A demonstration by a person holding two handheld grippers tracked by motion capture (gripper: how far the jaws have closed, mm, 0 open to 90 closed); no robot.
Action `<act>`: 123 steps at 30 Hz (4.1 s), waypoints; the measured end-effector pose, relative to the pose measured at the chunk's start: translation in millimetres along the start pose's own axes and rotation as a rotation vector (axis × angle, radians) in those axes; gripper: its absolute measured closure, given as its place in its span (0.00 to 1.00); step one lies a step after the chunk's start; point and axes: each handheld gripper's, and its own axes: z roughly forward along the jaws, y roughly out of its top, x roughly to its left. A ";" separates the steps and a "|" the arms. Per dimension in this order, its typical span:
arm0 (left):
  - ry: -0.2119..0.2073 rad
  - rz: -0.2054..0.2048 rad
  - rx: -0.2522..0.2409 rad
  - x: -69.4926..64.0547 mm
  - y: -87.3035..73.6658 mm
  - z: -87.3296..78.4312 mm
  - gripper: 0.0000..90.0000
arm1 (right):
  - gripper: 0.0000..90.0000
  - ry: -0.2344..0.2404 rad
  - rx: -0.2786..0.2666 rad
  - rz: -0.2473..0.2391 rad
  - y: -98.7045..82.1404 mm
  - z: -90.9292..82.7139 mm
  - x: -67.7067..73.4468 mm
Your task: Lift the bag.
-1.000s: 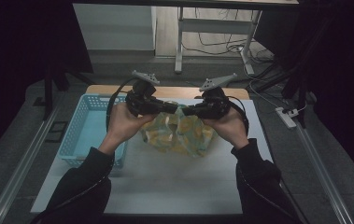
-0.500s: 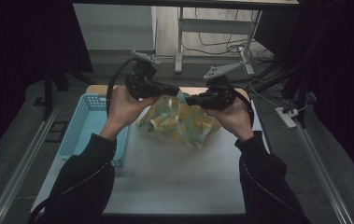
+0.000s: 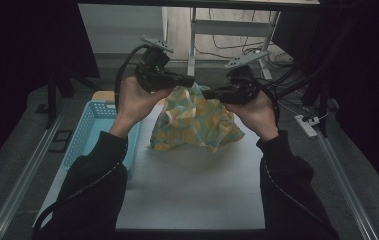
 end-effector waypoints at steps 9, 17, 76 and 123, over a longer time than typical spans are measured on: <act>0.033 -0.010 -0.015 9.9 7.8 3.3 1.00 | 1.00 -0.031 -0.003 0.007 10.3 1.4 -7.2; 0.060 0.006 -0.012 18.3 5.8 12.9 1.00 | 1.00 -0.057 0.005 0.007 6.2 13.0 -15.7; 0.152 -0.037 0.042 46.4 -98.4 21.8 0.11 | 0.17 -0.130 -0.025 0.125 -58.6 38.5 -27.6; 0.140 -0.104 0.027 0.2 -242.9 -14.8 0.00 | 0.00 -0.166 -0.015 0.173 -183.1 20.5 5.2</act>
